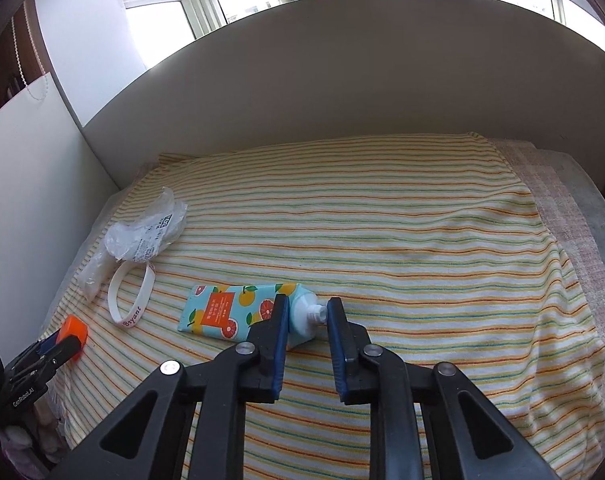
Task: Collect trash
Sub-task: 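Grasp the orange cap with the left gripper while the right gripper grasps the toothpaste tube, then lift the cap and tube and carry both down over the blue wastebasket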
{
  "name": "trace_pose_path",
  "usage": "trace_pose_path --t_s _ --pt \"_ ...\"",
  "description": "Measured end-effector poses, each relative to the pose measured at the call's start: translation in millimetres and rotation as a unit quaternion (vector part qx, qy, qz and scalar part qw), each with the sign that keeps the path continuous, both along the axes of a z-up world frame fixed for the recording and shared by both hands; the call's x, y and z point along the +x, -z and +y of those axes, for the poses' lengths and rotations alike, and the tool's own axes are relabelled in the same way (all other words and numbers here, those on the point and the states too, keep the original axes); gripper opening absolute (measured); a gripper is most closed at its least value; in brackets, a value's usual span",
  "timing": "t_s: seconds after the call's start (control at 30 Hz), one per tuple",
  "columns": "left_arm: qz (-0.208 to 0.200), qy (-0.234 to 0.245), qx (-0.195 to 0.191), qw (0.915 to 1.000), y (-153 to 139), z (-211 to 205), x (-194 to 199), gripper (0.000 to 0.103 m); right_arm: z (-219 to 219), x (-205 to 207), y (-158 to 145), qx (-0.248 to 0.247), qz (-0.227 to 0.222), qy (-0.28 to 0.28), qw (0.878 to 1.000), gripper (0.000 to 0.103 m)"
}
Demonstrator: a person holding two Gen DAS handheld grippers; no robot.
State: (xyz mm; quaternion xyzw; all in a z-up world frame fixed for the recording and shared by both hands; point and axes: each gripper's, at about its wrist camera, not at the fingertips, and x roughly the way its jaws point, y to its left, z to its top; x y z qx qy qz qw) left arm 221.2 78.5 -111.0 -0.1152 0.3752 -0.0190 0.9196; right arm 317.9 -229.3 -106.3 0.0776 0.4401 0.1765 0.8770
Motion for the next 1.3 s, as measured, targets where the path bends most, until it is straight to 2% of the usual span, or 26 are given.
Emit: trace_pose_path --t_s 0.37,0.73,1.3 --pt "-0.021 0.001 -0.001 0.9998 -21 -3 -18 0.047 -8 -21 -24 -0.007 -0.040 -0.007 0.999 0.017" --pt "-0.035 0.014 0.001 0.9993 -39 -17 -39 0.047 -26 -37 -41 0.012 -0.047 -0.003 0.999 0.017" --pt "-0.041 0.052 0.005 0.9978 -45 -54 -108 0.047 -35 -135 -64 0.014 -0.067 -0.055 0.996 0.017"
